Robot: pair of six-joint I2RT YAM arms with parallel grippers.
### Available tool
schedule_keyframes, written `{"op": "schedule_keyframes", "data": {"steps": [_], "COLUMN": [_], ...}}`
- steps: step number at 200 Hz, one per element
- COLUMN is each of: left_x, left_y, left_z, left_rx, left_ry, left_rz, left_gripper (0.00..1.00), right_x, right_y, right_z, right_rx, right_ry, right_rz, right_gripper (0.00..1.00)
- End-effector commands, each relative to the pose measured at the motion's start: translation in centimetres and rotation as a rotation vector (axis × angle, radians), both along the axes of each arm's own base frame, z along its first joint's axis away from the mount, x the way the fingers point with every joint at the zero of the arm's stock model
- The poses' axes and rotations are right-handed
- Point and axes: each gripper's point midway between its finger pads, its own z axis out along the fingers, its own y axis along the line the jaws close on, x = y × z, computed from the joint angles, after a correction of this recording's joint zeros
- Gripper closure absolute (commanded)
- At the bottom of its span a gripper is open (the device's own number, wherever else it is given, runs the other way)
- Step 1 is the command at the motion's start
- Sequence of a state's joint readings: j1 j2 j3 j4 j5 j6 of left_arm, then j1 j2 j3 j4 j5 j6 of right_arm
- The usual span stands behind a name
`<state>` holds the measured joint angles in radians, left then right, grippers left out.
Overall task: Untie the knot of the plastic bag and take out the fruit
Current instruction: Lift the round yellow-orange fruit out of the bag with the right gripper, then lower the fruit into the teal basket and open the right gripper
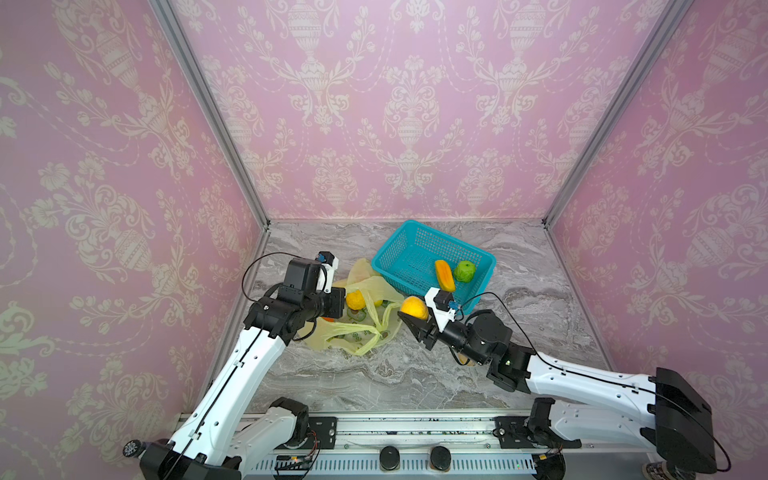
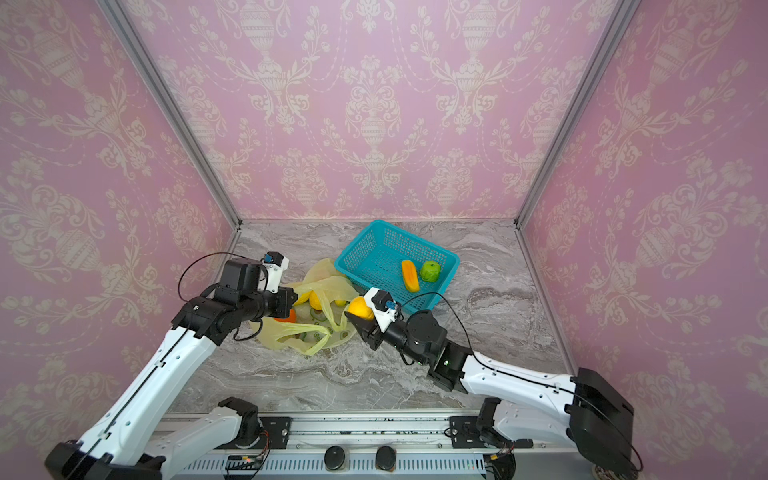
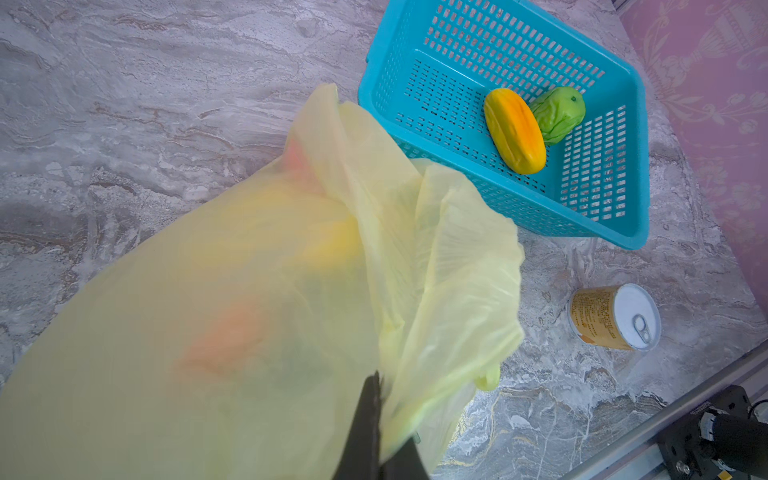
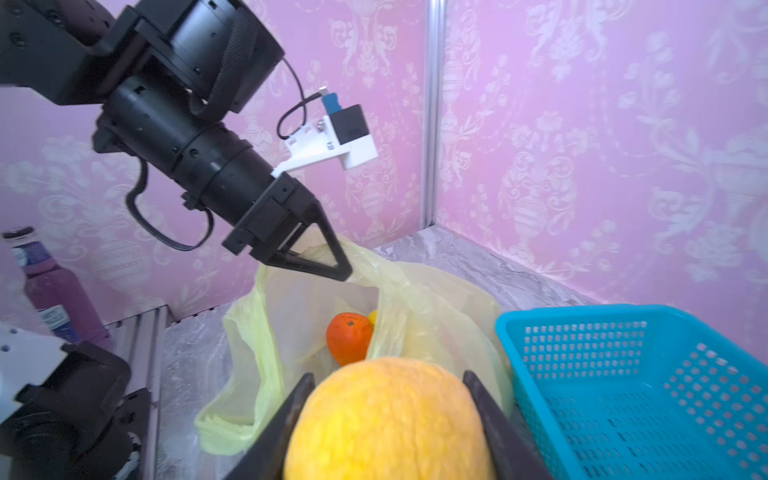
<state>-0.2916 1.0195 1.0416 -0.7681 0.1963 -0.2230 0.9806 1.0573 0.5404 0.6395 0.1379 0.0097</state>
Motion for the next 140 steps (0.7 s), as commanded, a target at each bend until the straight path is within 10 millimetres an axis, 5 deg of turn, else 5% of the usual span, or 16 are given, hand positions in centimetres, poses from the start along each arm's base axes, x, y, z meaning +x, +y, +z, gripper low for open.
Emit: {"op": "schedule_keyframes", "data": {"steps": [1,55,140], "left_x": [-0.3,-0.3,-0.2], "left_y": [0.6,0.6,0.8], "left_z": [-1.4,-1.5,-1.9], "left_rx": [0.044,0.047,0.063], "left_ry": [0.038,0.04,0.052], "left_rz": [0.013,0.014,0.022], "left_gripper": [1.0,1.0,1.0], "right_x": [2.7,7.5,17.0], "right_y": [-5.4,-11.5,-8.8], "right_z": [-0.8,-3.2,-14.4], "right_rx": [-0.046,-0.016,-0.31], "right_ry": [-0.013,0.129,0.592], "right_rz": [-0.245,-0.464,-0.508], "right_gripper": [0.82,0.83,0.87]}}
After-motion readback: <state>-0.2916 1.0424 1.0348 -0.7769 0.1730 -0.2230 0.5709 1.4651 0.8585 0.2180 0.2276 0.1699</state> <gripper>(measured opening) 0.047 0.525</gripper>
